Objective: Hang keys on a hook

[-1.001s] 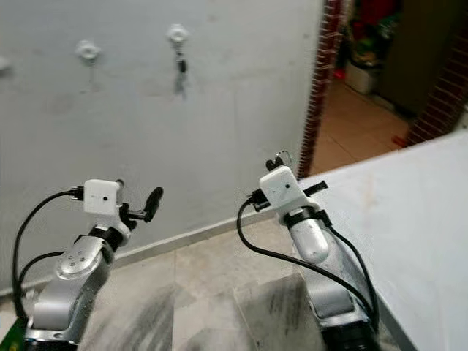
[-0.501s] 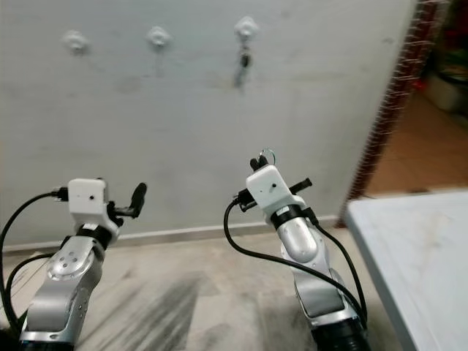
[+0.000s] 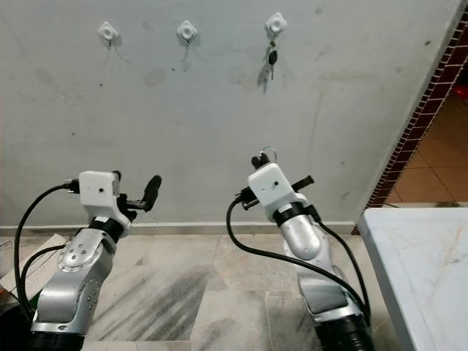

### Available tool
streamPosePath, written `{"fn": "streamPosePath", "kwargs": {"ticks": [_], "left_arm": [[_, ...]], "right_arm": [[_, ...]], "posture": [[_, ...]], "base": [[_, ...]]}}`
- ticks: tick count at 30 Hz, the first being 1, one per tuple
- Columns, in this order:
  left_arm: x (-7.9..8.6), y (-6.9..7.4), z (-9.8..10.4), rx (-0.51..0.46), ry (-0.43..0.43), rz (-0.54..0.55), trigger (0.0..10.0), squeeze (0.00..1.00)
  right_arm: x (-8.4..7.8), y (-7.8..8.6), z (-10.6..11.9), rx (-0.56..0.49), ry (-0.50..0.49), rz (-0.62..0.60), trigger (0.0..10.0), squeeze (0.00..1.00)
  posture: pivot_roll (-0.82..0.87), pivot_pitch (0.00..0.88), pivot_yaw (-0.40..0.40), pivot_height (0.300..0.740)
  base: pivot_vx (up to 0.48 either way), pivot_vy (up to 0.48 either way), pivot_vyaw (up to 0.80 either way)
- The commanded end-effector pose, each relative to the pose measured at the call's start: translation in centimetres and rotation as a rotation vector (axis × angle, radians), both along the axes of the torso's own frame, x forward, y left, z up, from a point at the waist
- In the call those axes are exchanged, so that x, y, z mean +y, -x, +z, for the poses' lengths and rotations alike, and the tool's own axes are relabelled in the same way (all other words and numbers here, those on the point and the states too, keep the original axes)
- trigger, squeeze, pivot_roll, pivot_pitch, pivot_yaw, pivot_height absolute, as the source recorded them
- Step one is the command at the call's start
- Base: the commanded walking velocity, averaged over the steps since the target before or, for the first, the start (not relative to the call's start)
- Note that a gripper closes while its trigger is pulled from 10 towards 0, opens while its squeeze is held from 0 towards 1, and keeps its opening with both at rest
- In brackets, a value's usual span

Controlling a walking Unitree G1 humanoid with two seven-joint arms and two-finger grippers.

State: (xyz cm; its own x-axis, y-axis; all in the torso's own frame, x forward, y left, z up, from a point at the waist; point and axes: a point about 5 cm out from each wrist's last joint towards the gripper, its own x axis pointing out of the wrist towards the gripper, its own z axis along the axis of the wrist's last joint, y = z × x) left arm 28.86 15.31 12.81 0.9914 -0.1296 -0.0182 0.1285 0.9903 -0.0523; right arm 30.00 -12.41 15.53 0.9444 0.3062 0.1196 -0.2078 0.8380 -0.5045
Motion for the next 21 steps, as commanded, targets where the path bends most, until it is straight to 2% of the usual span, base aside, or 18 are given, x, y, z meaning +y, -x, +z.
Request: {"fn": "streamPosePath", "kwargs": {"ticks": [1,21], "left_arm": [[0.46,-0.05,-0.21,0.018,0.001,0.017,10.0,0.00],[0.29,-0.21,-0.37,0.032,0.004,0.007,10.0,0.00]], "right_arm": [[0.42,0.03,0.24,-0.011,-0.010,0.013,10.0,0.00],[0.52,-0.02,0.20,-0.010,-0.007,0.016,10.0,0.00]], "posture": [[-0.01,0.000,0.061,0.740],[-0.02,0.000,0.065,0.740]], "base": [[0.000,-0.266,0.00],[0.000,0.354,0.00]]}}
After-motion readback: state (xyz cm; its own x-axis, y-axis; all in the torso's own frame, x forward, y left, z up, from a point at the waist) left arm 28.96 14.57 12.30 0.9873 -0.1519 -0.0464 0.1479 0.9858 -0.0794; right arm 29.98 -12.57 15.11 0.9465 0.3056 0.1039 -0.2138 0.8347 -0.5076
